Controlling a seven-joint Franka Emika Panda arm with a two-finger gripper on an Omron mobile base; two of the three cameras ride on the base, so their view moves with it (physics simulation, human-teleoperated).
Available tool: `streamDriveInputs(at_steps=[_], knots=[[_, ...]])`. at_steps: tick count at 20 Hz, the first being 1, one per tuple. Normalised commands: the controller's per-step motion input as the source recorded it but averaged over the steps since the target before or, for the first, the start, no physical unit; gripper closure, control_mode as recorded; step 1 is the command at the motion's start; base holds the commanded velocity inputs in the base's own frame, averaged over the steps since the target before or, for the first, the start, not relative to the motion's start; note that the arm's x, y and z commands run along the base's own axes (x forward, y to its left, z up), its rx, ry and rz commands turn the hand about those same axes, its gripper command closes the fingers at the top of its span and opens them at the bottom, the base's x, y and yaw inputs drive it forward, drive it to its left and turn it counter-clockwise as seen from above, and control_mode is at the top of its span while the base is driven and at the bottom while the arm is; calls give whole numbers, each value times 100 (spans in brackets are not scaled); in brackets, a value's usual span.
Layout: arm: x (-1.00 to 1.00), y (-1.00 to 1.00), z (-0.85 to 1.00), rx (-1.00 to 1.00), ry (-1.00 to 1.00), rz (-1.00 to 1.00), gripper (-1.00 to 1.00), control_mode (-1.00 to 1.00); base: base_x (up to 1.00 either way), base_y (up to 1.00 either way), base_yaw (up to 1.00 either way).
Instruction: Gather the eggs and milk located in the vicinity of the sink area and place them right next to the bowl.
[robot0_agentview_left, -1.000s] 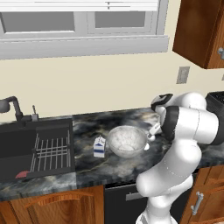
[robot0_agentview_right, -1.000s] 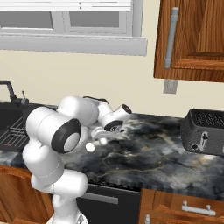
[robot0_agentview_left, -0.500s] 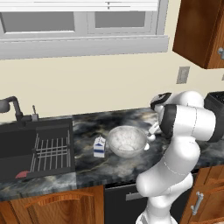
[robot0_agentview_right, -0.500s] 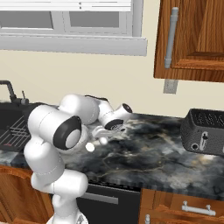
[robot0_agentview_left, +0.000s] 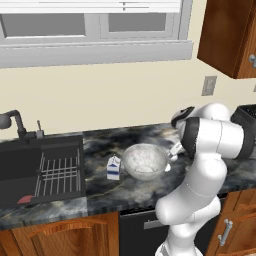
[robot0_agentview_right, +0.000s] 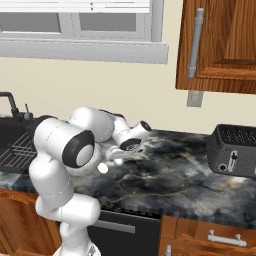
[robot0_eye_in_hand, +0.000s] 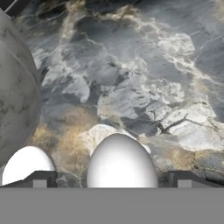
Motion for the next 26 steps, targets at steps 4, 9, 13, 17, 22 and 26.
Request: streamDriveInputs(at_steps=[4,9,13,17,22,26], knots=[[0,0,-19,0,0,0,-100,-100,0,0,0],[0,0,0,0,0,0,100,-100,0,0,0],[0,0,0,0,0,0,100,-100,0,0,0],[0,0,0,0,0,0,100,-100,0,0,0],[-14,0,28,0,-6,0,100,-100,0,0,0],[-34,0,58,0,-10,0,100,-100,0,0,0]])
